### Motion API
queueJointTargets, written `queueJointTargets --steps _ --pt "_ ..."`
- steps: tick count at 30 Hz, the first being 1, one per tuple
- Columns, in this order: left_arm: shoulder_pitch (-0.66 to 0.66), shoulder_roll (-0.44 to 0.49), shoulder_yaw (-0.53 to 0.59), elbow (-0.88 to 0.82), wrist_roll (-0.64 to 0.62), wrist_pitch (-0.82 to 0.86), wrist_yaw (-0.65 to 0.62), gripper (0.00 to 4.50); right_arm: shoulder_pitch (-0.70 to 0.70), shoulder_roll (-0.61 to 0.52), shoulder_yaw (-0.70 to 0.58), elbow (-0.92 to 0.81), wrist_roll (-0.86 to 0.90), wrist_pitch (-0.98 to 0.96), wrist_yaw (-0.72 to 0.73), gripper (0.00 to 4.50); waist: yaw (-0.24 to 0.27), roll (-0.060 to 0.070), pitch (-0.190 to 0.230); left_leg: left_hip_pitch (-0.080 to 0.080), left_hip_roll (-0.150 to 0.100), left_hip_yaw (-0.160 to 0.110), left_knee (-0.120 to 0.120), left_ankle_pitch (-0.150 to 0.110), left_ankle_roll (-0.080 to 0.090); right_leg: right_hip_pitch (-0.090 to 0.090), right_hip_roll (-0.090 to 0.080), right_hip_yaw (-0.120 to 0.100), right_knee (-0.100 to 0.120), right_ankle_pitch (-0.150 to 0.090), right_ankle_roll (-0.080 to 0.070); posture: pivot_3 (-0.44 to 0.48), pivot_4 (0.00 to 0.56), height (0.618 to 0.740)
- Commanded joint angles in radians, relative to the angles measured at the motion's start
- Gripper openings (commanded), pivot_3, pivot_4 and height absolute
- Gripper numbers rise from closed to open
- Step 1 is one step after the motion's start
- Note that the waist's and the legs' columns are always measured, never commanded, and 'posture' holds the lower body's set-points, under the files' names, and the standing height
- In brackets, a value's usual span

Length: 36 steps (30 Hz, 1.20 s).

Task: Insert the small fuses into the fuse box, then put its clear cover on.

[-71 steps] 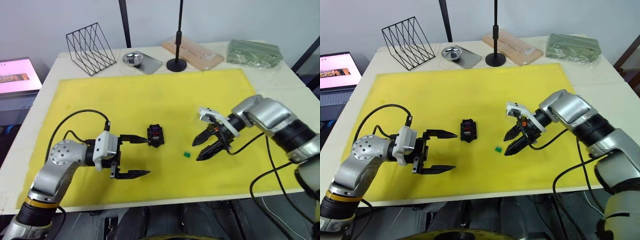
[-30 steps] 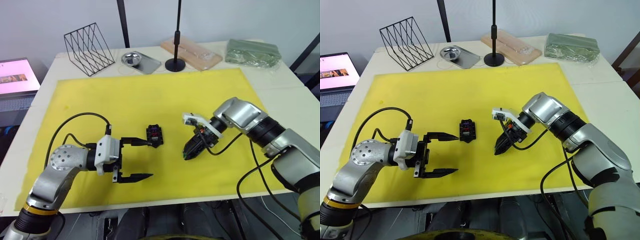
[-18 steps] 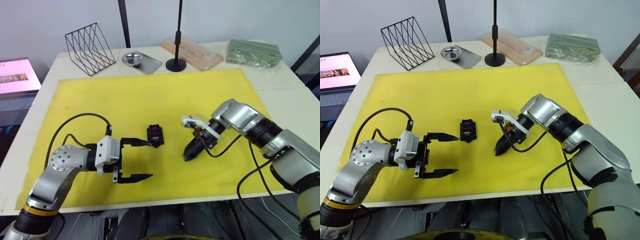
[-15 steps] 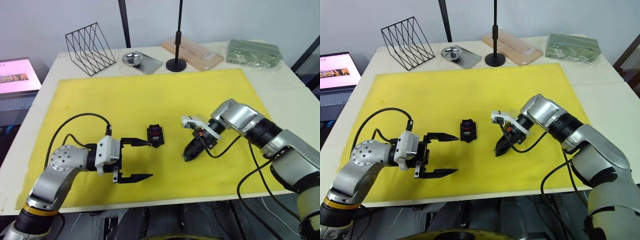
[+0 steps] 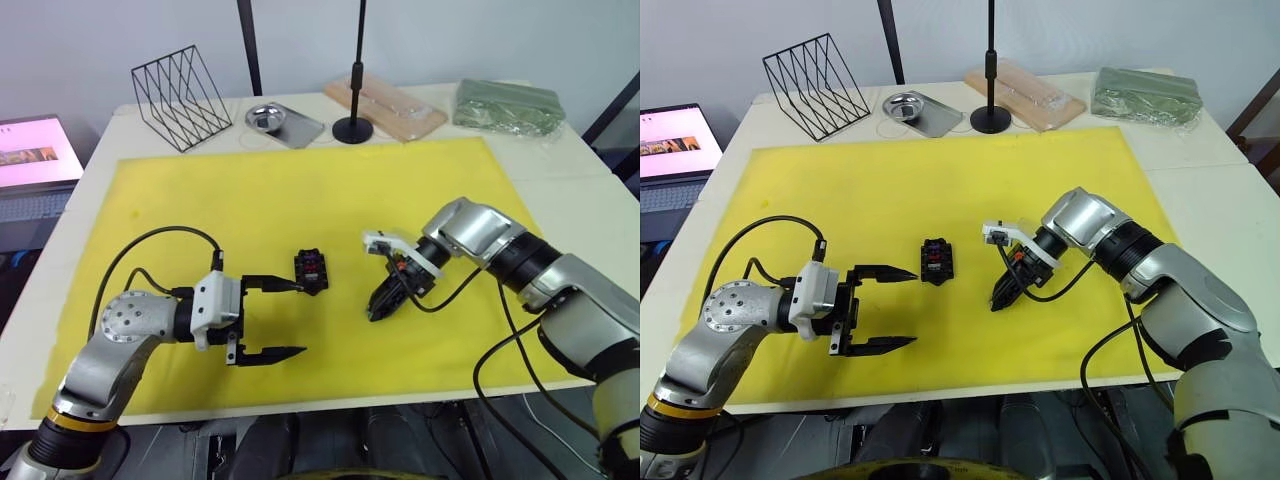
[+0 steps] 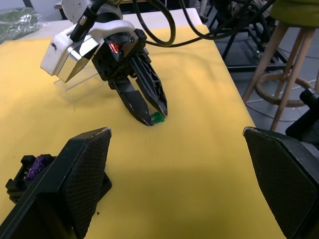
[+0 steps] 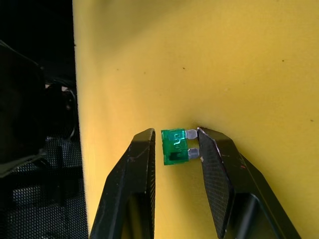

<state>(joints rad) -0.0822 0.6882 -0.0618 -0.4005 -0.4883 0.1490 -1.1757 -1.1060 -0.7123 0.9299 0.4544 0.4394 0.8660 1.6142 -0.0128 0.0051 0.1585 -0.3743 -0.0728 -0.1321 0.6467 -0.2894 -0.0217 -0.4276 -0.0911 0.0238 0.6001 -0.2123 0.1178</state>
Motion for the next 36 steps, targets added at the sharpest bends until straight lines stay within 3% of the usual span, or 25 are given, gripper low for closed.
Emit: queueJointTargets --steps 1,20,36 --pt "-0.004 0.003 0.003 -0.022 0.001 -0.009 0.005 4.50 -0.029 -0.019 0.005 -0.034 0.030 0.014 0.000 1.37 0.000 0.000 0.000 0.000 0.000 0.000 0.000 0.000 0.000 0.000 0.000 0.000 0.000 0.000 0.000 0.000 0.150 0.740" --pt "-0.011 0.003 0.002 -0.008 0.008 -0.019 -0.004 4.50 -0.043 -0.102 0.062 -0.158 0.158 0.089 0.000 1.37 0.001 0.000 0.000 0.000 0.000 0.000 0.000 0.000 0.000 -0.001 0.000 0.000 0.000 0.000 0.000 0.000 0.150 0.740" --pt "-0.014 -0.004 -0.001 -0.007 0.015 -0.021 -0.001 4.50 0.042 -0.024 -0.040 -0.124 0.026 0.136 0.000 1.37 -0.001 0.000 0.000 0.000 0.000 0.000 0.000 0.000 0.000 -0.001 0.000 0.000 0.000 0.000 0.000 0.000 0.150 0.740"
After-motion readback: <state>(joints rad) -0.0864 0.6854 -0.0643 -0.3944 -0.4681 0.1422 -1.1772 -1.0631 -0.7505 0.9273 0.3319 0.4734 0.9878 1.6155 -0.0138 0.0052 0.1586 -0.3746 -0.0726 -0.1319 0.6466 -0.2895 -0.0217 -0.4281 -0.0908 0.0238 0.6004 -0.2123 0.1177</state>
